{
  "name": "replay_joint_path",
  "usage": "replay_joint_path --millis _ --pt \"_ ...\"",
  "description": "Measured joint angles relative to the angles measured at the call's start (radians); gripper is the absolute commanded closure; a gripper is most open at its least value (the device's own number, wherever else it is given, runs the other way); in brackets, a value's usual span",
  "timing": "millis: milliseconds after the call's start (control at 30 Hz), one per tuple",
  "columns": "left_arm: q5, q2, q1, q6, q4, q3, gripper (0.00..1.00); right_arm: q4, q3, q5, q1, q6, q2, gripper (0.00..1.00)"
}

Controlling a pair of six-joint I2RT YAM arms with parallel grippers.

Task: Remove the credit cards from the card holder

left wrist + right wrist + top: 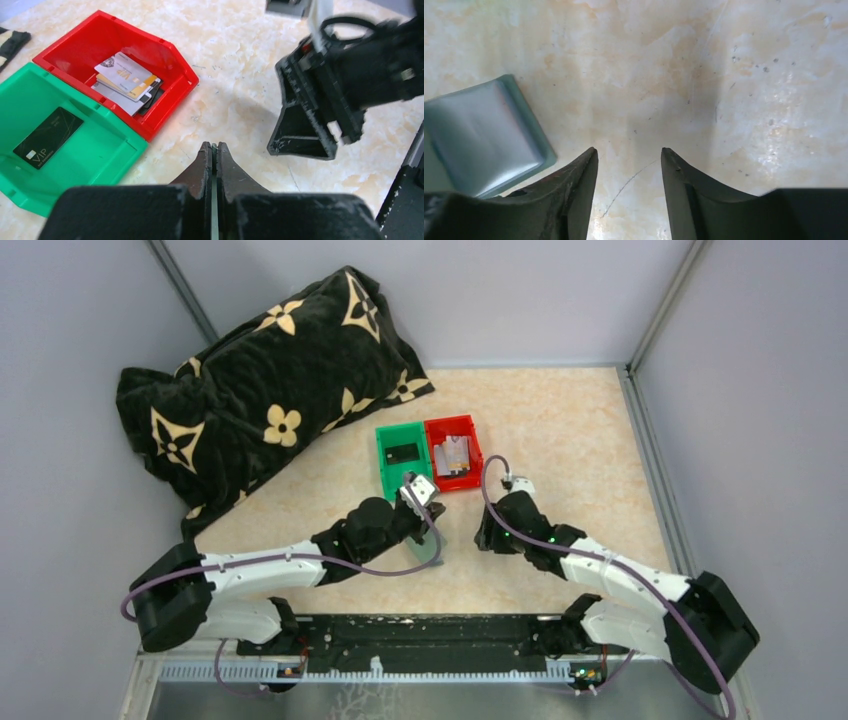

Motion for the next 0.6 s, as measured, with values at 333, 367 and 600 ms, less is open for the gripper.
replay_joint_path --millis 333,367,600 --pt "-0.010 0.035 0.000 0.016 -0.057 0.003 1.00 -0.064 0.090 0.020 0.000 -0.036 -0.079 0.44" --pt "-0.007 0.037 0.000 0.016 -0.056 0.005 1.00 -0.065 0.091 0.017 0.000 -0.036 -0.071 0.45" --pt "0.052 0.203 0.000 0.044 -0.053 0.139 1.00 -0.109 0.092 0.047 -0.011 -0.032 -0.116 0.52"
